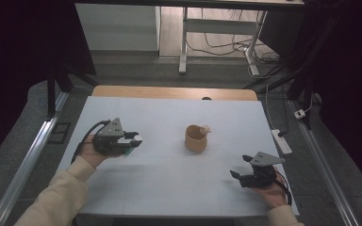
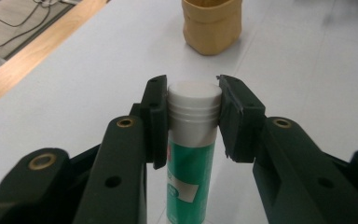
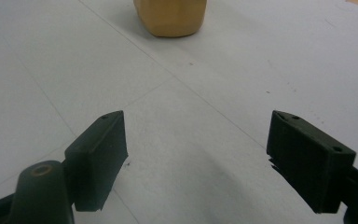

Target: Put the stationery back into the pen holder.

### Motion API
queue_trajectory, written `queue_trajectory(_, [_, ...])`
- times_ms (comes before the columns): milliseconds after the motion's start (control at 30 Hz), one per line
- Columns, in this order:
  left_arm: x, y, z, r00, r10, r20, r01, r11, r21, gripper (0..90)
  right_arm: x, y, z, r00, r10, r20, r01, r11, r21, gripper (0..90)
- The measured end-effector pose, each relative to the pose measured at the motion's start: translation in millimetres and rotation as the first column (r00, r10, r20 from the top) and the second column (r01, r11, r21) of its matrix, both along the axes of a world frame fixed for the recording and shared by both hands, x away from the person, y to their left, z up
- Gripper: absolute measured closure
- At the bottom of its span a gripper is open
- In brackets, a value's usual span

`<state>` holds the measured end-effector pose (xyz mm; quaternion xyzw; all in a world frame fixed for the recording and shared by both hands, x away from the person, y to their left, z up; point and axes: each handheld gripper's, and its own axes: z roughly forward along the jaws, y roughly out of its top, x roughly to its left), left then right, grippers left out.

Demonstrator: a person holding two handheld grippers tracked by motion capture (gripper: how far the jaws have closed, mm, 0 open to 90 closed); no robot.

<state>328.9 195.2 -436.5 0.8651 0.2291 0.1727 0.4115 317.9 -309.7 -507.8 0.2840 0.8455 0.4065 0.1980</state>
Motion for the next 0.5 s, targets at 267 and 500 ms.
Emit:
queue_trajectory(267, [2.6,-1.6,6.6,0.9981,0.061,-0.005,-0.061,0.9947,-0.083,64.3,0.2,0.2,-0.3,1.0,0.002,-0.003,-0.002,1.0,-0.003,19.8])
queue_trajectory(500, [4.6,-9.1,8.9,0.9987,0.049,-0.008,-0.05,0.9936,-0.102,64.2,0.4,0.4,-0.4,1.0,0.0,-0.005,0.0,1.0,-0.002,19.9])
